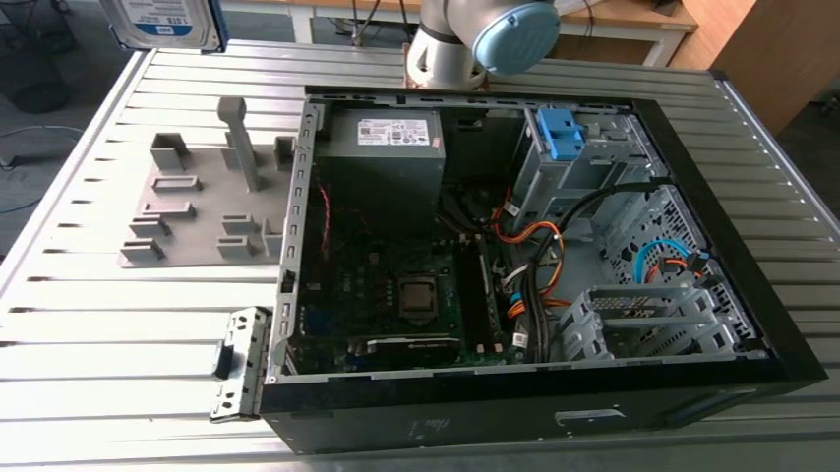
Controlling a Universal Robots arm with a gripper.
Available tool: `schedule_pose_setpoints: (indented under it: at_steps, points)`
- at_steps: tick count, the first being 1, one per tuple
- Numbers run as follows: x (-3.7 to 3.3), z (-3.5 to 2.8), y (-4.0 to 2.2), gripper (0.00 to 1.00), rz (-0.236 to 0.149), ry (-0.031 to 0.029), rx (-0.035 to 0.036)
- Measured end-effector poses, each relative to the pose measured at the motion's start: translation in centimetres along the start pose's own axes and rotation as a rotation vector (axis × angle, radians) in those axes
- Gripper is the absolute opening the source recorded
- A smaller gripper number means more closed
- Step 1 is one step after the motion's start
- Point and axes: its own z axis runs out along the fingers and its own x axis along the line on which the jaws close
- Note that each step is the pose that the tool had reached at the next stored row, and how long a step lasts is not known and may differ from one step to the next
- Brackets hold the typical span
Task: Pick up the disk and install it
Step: 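Pick up the disk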
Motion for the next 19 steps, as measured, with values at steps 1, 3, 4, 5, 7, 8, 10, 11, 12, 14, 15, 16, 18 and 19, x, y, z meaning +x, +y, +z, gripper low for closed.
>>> schedule_pose_setpoints:
  at_steps: [1,3,4,5,7,8,10,11,12,14,15,16,18,19]
  points:
    - [0.07,0.00,-0.02,0.36,0.000,0.0000,0.0000]
    - [0.17,0.00,-0.04,0.36,0.000,0.0000,0.0000]
    - [0.19,0.00,-0.05,0.36,0.000,0.0000,0.0000]
    - [0.21,-0.01,-0.05,0.36,0.000,0.0000,0.0000]
    - [0.25,-0.01,-0.06,0.36,0.000,0.0000,0.0000]
    - [0.27,-0.01,-0.06,0.36,0.000,0.0000,0.0000]
    - [0.31,-0.01,-0.07,0.36,0.000,0.0000,0.0000]
    - [0.33,-0.01,-0.07,0.36,0.000,0.0000,0.0000]
    - [0.35,-0.01,-0.08,0.36,0.000,0.0000,0.0000]
    - [0.40,-0.01,-0.08,0.36,0.000,0.0000,0.0000]
    - [0.42,-0.02,-0.09,0.36,0.000,0.0000,0.0000]
    - [0.44,-0.02,-0.09,0.36,0.000,0.0000,0.0000]
    - [0.49,-0.02,-0.11,0.36,0.000,0.0000,0.0000]
    - [0.51,-0.02,-0.11,0.36,0.000,0.0000,0.0000]
